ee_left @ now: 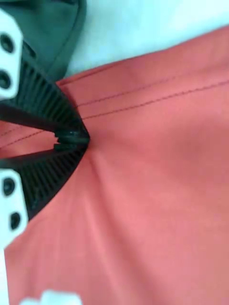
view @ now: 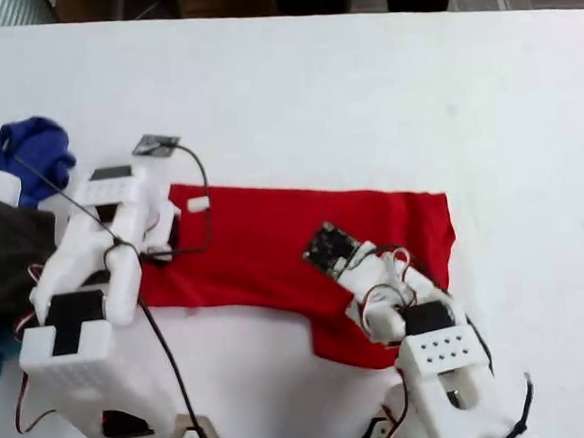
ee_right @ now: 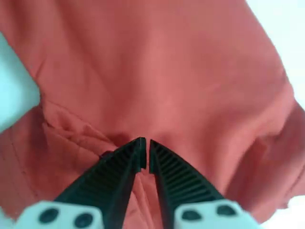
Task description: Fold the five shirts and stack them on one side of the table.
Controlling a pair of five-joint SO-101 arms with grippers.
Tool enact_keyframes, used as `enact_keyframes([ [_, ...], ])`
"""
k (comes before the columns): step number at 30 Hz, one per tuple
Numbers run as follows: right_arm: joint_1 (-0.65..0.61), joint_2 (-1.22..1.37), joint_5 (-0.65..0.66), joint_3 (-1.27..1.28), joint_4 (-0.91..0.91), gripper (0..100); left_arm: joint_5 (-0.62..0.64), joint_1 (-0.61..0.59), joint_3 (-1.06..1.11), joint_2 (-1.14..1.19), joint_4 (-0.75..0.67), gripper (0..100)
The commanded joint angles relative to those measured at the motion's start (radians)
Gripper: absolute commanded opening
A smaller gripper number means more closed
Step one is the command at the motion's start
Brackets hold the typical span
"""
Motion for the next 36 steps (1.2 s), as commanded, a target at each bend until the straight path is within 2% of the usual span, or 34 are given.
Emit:
enact_keyframes([
  [1, -0.048, -0.039, -0.005, -0.02, 0.104, 2.1, -0.002, -0.04, 0.004, -0.002, -0.034, 3],
  [8, -0.309, -0.266, -0.003, -0.066, 0.43, 2.1, -0.002, -0.04, 0.001, -0.002, -0.034, 3],
  [11, -0.348, -0.387, -0.003, -0.081, 0.478, 2.1, -0.002, -0.04, 0.001, 0.0, -0.034, 3],
  [15, -0.295, -0.521, -0.005, -0.106, 0.492, 2.1, -0.002, -0.04, 0.001, 0.0, -0.034, 3],
  [19, -0.077, -0.599, -0.006, -0.077, 0.366, 2.1, 0.0, -0.04, 0.001, 0.0, -0.034, 3],
  [23, 0.096, -0.608, 0.0, 0.095, 0.24, 2.1, 0.0, -0.04, 0.001, 0.0, -0.034, 3],
  [28, 0.113, -0.613, 0.152, 0.236, 0.257, 2.1, 0.0, -0.04, 0.002, 0.0, -0.034, 3],
  [33, 0.104, -0.615, 0.169, 0.137, 0.409, 2.1, 0.0, -0.04, 0.002, 0.0, -0.035, 3],
  [36, 0.041, -0.615, 0.169, 0.035, 0.535, 2.1, 0.0, -0.04, 0.002, 0.0, -0.035, 3],
])
